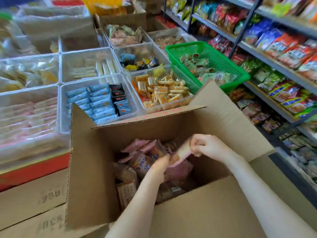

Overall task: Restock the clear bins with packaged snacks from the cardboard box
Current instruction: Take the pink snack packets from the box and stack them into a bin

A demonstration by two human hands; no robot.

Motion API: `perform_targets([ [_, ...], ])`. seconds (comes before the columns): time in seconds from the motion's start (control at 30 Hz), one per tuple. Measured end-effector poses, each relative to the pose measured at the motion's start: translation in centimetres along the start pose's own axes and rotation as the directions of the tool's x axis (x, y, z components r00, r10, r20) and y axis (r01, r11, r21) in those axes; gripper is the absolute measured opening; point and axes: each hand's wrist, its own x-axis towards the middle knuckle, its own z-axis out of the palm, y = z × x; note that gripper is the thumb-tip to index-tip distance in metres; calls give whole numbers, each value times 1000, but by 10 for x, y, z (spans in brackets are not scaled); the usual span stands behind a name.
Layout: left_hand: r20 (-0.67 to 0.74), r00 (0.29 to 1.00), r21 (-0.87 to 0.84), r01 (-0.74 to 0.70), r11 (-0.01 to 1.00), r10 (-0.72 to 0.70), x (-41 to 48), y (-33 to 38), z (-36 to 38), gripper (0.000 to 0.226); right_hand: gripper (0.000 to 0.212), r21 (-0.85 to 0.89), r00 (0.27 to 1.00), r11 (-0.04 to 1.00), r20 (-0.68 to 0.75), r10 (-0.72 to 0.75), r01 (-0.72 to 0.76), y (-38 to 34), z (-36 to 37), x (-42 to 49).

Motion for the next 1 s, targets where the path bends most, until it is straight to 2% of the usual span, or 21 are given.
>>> perform_targets([
  [0.03,82,996,-177,34,984,-19,-17,1,-3,47,12,100,998,993,-33,-57,60,-10,-4,-16],
  [0.1,205,978,-449,54,892,44,-46,-1,-8,56,7,293,984,941,-95,-149,170,-28,-6,-48],
  [0.17,205,960,-616,-24,787,190,-79,-6,-14,52,11,422,961,864,-131,-241,275,-48,2,-80],
  [0.2,160,953,-645,-97,758,258,-95,-9,-19,50,15,467,949,827,-148,-277,314,-58,8,-94],
  [0.37,-6,872,-686,-360,633,490,-170,-30,-52,42,28,594,909,690,-227,-349,413,-93,31,-138],
  [0.5,-72,775,-663,-508,550,628,-227,-39,-81,31,13,566,901,705,-326,-285,427,-125,48,-148],
  [0.57,-84,717,-622,-580,527,692,-247,-44,-99,27,18,551,908,738,-364,-207,390,-145,60,-143],
  [0.67,-78,632,-588,-654,476,771,-260,-54,-134,27,25,553,945,773,-270,-187,311,-175,85,-133],
  [0.73,-90,597,-585,-680,443,797,-264,-60,-168,30,29,601,962,751,-166,-217,273,-203,111,-126],
  [0.87,-130,618,-600,-672,435,775,-265,-69,-249,26,31,662,969,711,-105,-225,237,-254,173,-94],
  [1.0,-213,667,-613,-661,434,714,-266,-77,-340,28,20,678,971,705,-58,-233,209,-311,242,-58],
])
